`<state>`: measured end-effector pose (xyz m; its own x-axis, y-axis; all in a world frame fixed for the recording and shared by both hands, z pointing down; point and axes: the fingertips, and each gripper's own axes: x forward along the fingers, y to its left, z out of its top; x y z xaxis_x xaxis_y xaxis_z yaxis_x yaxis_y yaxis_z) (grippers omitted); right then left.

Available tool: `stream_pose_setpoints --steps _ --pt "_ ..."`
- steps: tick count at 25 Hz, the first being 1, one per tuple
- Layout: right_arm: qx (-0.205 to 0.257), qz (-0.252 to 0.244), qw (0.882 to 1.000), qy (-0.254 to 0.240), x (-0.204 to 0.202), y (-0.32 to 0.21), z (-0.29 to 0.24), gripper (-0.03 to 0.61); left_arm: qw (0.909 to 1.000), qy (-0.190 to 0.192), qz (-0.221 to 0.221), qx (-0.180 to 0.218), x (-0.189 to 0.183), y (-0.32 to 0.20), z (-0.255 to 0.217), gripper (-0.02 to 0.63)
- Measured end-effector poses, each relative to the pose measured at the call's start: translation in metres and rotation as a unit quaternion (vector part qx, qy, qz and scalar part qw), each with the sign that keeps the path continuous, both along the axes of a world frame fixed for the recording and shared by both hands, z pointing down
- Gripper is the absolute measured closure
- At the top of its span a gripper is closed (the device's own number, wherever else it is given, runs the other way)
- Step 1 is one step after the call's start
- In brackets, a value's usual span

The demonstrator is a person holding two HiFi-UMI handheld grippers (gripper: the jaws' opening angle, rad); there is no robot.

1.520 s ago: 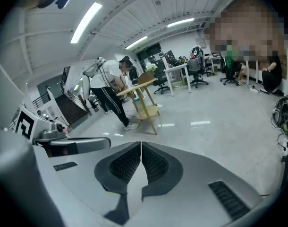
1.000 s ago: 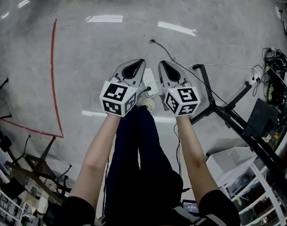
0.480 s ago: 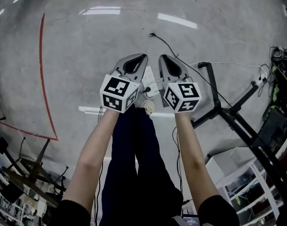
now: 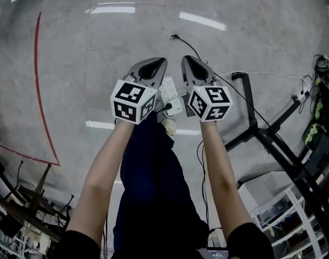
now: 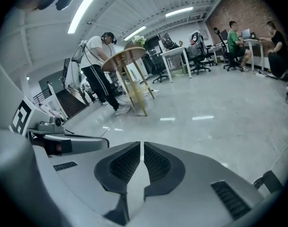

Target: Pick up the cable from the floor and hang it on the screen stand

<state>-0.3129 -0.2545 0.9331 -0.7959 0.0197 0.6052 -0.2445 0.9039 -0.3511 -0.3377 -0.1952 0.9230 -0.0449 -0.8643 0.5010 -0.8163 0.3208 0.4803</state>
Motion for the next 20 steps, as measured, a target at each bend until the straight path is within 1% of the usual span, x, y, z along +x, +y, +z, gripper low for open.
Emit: stream_pose_setpoints --steps 6,11,15,20 --pt "-0.003 -0.008 1.000 0.007 -0.007 -0.007 0.055 0.552 1.0000 0.004 -0.001 -0.006 -0.007 0.000 0.053 0.611" --pt "0.002 -0.029 0.999 0.019 -0.013 -0.011 0.109 0.552 0.9999 -0.006 0.012 -0.009 -0.008 -0.007 0.099 0.611" --pt "0.007 -0.038 0.999 0.019 -0.020 -0.014 0.146 0.552 0.9999 0.001 0.008 -0.011 -0.010 -0.008 0.135 0.611" --pt "0.012 -0.054 0.998 0.027 -0.028 -0.018 0.187 0.552 0.9998 0.000 0.009 -0.015 -0.013 -0.011 0.171 0.611"
